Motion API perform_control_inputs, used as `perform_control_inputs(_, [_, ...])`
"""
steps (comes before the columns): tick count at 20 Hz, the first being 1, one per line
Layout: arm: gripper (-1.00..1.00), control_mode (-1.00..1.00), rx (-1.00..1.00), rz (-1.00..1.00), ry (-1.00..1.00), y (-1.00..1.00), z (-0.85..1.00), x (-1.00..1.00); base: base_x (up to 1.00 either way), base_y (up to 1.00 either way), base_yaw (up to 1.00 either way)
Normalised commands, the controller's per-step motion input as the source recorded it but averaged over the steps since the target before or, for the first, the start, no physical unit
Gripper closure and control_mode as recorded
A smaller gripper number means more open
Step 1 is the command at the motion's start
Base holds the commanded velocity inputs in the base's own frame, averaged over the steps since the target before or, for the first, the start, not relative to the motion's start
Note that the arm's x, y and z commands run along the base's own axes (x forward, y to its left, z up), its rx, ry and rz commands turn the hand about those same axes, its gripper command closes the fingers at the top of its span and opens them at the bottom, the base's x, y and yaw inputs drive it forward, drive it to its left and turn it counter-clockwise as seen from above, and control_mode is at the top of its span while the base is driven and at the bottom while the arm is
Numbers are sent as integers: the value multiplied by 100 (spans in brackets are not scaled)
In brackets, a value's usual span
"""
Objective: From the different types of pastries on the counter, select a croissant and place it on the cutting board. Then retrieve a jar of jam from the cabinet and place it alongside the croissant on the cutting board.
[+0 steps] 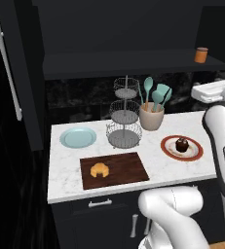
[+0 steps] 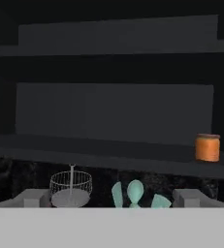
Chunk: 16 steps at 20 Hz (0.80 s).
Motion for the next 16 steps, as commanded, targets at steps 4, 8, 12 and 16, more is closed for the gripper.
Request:
perform_control_inputs(4, [-100,-100,-22,-6,0,-35,71,0,0,0,0])
perform_control_inputs(8, [-100,-100,-2,-3,0,-13,8,10,0,0,0])
perform_control_inputs(12, [-100,-100,0,-19,0,0,0,3,0,0,0])
perform_control_inputs(16, [-100,-100,0,-45,-2,0,0,3,0,0,0])
